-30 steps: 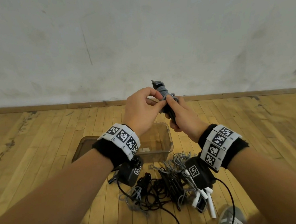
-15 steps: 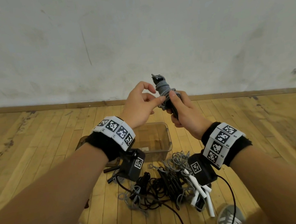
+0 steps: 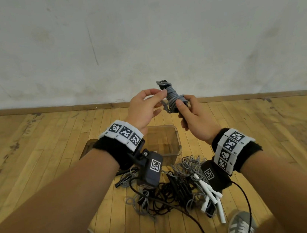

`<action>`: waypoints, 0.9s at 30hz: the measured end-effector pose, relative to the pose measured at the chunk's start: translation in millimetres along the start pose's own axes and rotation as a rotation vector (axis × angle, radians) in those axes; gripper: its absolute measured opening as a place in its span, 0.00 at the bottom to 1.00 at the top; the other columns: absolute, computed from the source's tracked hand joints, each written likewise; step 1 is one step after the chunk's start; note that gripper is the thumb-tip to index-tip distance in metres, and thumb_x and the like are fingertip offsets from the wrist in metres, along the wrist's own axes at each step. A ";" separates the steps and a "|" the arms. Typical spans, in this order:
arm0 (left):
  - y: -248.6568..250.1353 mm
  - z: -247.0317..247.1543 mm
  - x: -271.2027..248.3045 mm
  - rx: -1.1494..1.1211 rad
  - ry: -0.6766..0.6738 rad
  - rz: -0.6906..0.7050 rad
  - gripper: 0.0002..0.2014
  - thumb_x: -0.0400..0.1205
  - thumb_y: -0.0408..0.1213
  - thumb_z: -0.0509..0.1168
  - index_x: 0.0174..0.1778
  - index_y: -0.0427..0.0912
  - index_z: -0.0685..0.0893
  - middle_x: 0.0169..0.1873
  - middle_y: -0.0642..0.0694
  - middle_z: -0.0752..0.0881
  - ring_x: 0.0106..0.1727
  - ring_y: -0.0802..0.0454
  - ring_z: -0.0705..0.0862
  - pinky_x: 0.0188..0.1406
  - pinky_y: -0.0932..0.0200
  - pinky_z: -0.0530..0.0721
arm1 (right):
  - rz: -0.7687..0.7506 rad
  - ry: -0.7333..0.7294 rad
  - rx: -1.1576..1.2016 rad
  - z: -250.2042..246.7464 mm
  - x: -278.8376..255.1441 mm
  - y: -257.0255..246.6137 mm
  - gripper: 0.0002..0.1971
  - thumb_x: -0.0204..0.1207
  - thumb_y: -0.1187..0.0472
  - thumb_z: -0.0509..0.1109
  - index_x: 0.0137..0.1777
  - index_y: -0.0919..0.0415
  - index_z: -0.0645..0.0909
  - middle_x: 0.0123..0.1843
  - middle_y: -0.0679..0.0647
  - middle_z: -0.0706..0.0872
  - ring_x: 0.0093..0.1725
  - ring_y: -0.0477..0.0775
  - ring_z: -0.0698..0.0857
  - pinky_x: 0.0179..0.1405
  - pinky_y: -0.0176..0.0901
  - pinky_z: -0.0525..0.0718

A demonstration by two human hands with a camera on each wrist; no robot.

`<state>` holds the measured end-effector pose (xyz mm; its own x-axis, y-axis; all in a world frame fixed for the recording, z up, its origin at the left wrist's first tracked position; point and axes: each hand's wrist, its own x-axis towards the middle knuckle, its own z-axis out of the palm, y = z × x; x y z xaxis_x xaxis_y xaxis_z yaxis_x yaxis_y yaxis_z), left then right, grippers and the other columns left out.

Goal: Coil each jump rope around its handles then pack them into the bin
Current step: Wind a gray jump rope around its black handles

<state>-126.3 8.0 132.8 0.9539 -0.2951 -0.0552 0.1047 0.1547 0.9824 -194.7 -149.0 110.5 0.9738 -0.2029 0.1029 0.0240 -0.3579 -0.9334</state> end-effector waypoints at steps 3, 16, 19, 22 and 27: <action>-3.1 0.6 -5.1 0.036 -0.015 0.016 0.20 0.81 0.44 0.77 0.68 0.50 0.82 0.63 0.47 0.88 0.61 0.52 0.89 0.61 0.49 0.89 | -0.008 0.018 0.075 9.4 -1.2 -6.3 0.20 0.90 0.47 0.58 0.76 0.57 0.66 0.43 0.51 0.80 0.34 0.49 0.82 0.32 0.42 0.82; -45.8 -84.9 -3.8 0.257 0.083 -0.072 0.20 0.82 0.43 0.75 0.71 0.48 0.84 0.51 0.50 0.93 0.47 0.57 0.91 0.54 0.49 0.91 | 0.015 -0.140 -0.044 86.6 23.5 20.1 0.26 0.82 0.44 0.71 0.79 0.40 0.74 0.61 0.45 0.87 0.62 0.48 0.88 0.65 0.61 0.87; -82.2 -111.7 -0.4 0.331 0.113 -0.146 0.19 0.83 0.46 0.74 0.70 0.54 0.83 0.50 0.53 0.92 0.50 0.54 0.92 0.53 0.49 0.91 | 0.086 -0.211 -0.083 117.4 26.8 50.9 0.30 0.77 0.38 0.71 0.79 0.39 0.74 0.63 0.46 0.89 0.62 0.47 0.88 0.66 0.61 0.86; -126.3 -141.3 -1.2 0.446 0.144 -0.217 0.22 0.81 0.50 0.76 0.70 0.55 0.83 0.51 0.53 0.92 0.53 0.53 0.92 0.60 0.43 0.90 | 0.154 -0.289 -0.114 153.1 26.1 89.9 0.38 0.69 0.34 0.69 0.81 0.43 0.73 0.62 0.47 0.91 0.60 0.47 0.89 0.63 0.61 0.88; -196.9 -181.8 -4.9 0.589 0.195 -0.355 0.27 0.78 0.53 0.77 0.72 0.50 0.84 0.57 0.48 0.91 0.55 0.48 0.90 0.60 0.40 0.89 | 0.320 -0.406 -0.185 213.6 21.6 148.9 0.28 0.82 0.50 0.72 0.82 0.47 0.73 0.61 0.51 0.90 0.58 0.53 0.90 0.63 0.59 0.88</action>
<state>-100.5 150.3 -92.8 0.9291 -0.0503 -0.3664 0.3016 -0.4703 0.8293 -121.8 -12.0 -99.7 0.9357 0.0269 -0.3518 -0.2926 -0.4981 -0.8163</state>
